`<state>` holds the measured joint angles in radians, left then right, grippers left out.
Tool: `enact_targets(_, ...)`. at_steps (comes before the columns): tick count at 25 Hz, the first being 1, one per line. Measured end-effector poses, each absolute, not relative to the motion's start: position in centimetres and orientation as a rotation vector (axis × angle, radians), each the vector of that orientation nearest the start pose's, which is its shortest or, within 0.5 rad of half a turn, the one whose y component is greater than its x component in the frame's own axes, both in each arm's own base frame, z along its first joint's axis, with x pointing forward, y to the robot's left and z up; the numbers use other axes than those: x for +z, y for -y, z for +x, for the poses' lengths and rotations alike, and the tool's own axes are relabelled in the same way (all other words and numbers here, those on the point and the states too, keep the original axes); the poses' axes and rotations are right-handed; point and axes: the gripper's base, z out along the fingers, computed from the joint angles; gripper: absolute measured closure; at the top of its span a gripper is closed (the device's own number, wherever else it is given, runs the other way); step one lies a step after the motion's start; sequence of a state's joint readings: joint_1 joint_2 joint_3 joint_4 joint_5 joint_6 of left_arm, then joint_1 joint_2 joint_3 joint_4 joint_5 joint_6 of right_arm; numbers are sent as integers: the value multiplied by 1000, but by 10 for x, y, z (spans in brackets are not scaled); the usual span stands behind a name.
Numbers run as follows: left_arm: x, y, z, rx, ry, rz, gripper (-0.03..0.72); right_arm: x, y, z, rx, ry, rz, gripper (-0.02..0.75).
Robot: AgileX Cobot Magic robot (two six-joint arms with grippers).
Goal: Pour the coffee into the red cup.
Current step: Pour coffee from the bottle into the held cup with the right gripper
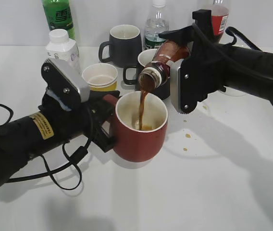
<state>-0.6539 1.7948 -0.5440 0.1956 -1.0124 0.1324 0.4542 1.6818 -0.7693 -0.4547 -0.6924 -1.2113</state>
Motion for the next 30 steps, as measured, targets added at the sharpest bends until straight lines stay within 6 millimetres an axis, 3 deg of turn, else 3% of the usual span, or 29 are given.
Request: enact_targets(30,145,193,220,-479,-1513,910,617,216,-173,296,-658,-646,-1655,234)
